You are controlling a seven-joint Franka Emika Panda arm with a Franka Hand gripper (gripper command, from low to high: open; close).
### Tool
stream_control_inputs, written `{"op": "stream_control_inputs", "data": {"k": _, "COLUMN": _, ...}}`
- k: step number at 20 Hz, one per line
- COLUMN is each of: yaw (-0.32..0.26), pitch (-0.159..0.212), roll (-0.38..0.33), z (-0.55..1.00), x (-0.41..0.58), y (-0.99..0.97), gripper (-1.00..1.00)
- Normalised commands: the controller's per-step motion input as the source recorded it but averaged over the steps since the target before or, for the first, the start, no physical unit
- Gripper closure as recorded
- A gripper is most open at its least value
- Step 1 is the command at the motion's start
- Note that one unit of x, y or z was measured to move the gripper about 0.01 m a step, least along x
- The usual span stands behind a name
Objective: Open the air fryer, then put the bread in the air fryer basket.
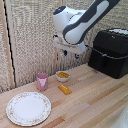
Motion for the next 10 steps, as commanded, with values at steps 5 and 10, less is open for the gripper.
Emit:
{"op": "stream_control_inputs", "data": {"k": 5, "yaw": -0.067, "pitch": -0.097, "roll": -0.285, "z": 0.0, "x": 0.203, "y": -0.41, "gripper": -1.0}}
{"op": "stream_control_inputs", "data": {"k": 10, "yaw": -0.031, "pitch": -0.051, "roll": -0.207, "z": -0.08, "x": 0.093, "y": -0.47, "gripper": -1.0}}
